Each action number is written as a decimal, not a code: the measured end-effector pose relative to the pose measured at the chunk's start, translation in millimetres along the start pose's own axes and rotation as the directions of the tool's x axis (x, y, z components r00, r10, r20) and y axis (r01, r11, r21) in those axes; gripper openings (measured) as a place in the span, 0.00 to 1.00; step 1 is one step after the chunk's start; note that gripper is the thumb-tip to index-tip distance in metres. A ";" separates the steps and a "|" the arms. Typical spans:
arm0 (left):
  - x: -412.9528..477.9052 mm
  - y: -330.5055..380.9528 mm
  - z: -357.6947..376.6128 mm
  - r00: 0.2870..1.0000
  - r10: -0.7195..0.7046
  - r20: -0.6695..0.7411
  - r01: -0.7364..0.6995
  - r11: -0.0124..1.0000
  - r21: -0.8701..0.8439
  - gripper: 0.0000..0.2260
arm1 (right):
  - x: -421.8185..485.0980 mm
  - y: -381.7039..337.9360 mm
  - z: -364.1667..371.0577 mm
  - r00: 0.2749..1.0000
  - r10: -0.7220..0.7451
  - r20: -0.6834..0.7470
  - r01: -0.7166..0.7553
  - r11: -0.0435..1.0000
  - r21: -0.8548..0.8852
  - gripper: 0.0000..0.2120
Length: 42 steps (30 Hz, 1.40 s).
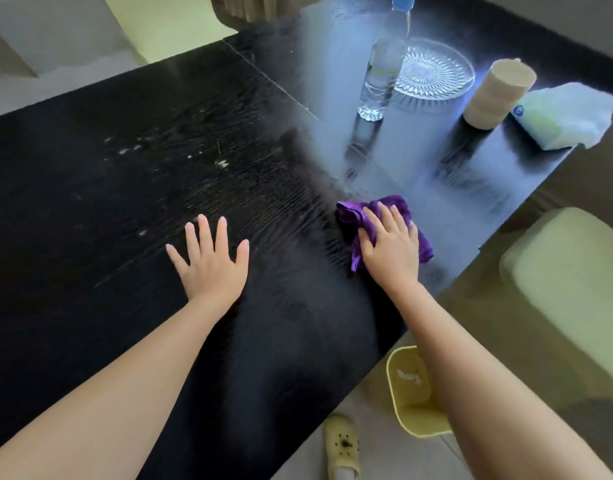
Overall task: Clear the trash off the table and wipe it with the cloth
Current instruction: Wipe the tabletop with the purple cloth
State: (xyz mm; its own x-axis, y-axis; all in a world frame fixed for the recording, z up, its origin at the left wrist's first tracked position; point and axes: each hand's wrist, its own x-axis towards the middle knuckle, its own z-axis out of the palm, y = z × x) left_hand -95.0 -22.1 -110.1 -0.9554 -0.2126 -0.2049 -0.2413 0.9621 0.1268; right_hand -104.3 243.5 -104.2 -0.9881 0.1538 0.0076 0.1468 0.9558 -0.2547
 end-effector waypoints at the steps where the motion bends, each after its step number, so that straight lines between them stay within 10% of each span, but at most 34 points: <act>1: -0.3 -0.4 -1.5 1.000 0.007 0.020 -0.007 1.000 -0.009 0.29 | -17.3 -7.2 0.7 0.999 0.034 -0.011 -0.034 0.999 -0.004 0.25; 13: 2.2 -97.0 -18.2 0.957 0.289 0.015 -0.289 0.956 0.048 0.27 | -114.1 -87.7 21.4 0.977 0.203 0.062 -0.195 0.974 -0.114 0.26; 42: 17.2 -131.4 -9.0 0.958 0.276 -0.079 -0.268 0.958 0.099 0.29 | 174.1 -237.2 74.3 0.983 -0.163 0.083 0.162 0.987 0.017 0.24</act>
State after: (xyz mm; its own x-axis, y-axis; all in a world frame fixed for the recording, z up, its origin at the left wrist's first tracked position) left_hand -81.3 -153.7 -121.6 -0.9952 0.0489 -0.0849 0.0421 0.9959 0.0800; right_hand -314.5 25.0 -114.3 -0.9992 -0.0255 -0.0307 -0.0164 0.9637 -0.2664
